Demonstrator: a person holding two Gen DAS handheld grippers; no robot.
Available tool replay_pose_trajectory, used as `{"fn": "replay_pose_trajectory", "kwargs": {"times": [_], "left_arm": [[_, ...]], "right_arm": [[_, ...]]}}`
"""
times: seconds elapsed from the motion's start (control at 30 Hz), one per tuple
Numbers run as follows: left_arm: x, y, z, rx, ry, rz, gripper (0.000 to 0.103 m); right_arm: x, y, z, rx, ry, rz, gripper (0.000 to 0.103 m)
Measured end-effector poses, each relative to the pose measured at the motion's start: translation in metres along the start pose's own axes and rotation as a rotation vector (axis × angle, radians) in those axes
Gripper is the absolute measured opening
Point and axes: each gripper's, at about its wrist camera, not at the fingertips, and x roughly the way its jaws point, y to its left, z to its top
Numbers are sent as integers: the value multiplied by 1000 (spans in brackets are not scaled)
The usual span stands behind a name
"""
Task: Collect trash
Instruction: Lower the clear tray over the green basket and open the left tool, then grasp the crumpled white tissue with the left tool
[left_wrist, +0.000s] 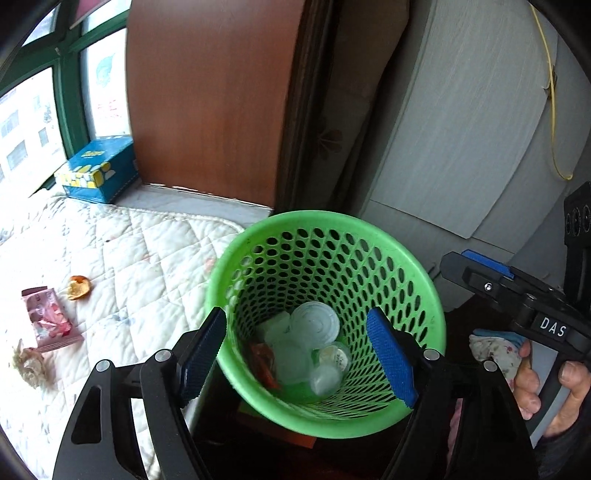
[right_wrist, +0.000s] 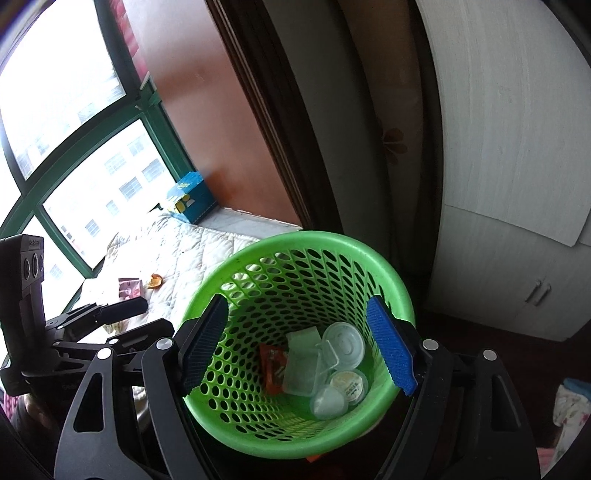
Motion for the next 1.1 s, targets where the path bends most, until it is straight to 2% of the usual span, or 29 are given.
{"fn": "replay_pose_trajectory", "kwargs": {"times": [0.43, 0.9, 1.1], "left_arm": [[-43, 75, -21, -137, -49, 165, 75], [-75, 197, -55, -362, -53, 388, 76], [-80, 256, -75, -469, -27, 485, 76]], "right_arm": [[12, 34, 7, -49, 17, 58, 79], [36, 87, 15, -124, 52, 140, 81], [52, 116, 16, -168, 85, 171, 81]]}}
